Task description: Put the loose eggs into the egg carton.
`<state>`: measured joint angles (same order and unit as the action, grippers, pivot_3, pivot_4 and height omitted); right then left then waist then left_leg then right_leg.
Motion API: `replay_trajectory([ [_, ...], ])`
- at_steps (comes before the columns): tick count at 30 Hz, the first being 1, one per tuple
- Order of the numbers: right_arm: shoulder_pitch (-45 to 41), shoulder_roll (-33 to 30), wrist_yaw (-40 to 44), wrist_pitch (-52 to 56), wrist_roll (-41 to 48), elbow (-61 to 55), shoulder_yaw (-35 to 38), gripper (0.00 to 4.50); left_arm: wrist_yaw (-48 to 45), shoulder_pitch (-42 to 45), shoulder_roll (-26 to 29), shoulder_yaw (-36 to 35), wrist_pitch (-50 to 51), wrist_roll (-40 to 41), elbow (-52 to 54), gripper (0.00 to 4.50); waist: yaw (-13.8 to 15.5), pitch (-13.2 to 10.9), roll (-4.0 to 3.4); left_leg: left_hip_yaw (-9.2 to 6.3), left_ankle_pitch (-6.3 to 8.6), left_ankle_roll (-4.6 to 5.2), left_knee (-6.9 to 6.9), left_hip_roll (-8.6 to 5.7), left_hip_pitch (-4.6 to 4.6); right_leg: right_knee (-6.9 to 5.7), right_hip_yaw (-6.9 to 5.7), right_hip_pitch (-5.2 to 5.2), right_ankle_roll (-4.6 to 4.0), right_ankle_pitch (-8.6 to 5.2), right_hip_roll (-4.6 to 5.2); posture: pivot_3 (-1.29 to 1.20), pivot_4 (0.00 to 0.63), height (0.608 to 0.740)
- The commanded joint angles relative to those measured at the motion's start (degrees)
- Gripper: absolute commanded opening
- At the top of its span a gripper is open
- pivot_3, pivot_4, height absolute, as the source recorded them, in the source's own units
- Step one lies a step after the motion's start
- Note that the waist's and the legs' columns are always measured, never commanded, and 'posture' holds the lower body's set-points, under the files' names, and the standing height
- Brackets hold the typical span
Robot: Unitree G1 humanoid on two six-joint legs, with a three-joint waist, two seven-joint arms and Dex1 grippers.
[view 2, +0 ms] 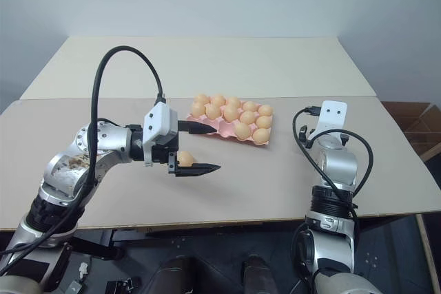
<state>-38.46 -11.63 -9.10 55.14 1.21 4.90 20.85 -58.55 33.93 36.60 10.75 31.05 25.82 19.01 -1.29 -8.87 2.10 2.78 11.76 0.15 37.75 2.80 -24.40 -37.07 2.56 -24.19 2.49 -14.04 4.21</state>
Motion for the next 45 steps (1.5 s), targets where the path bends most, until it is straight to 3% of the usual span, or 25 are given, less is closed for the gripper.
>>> replay_trajectory([
  [1,-0.40,0.02,-0.50,-0.17,0.62,-5.08,0.03,4.48,-0.07,-0.05,0.41,-1.43,-0.97,-0.03,1.18,4.50,0.00,0.00,-0.01,0.00,0.00,0.00,0.00,0.00,0.00,0.00,0.00,0.00,0.00,0.00,0.00,0.00,0.150,0.740],
  [26,6.59,4.46,-0.50,3.89,0.36,-23.64,-4.46,4.48,0.41,-3.92,0.30,-2.18,-2.60,-0.94,1.18,4.50,0.06,-0.01,-0.02,-0.01,0.00,0.00,-0.01,0.02,0.00,0.00,-0.01,-0.02,0.00,0.00,-0.01,0.00,0.150,0.740],
  [45,3.78,4.29,-1.33,3.24,0.29,-17.30,-2.56,4.48,0.27,-3.49,0.01,-1.94,-2.92,-1.09,0.72,4.50,0.02,-0.01,-0.02,-0.01,0.00,0.00,-0.01,0.02,0.00,0.00,-0.01,-0.02,0.00,0.00,-0.01,0.00,0.150,0.740],
])
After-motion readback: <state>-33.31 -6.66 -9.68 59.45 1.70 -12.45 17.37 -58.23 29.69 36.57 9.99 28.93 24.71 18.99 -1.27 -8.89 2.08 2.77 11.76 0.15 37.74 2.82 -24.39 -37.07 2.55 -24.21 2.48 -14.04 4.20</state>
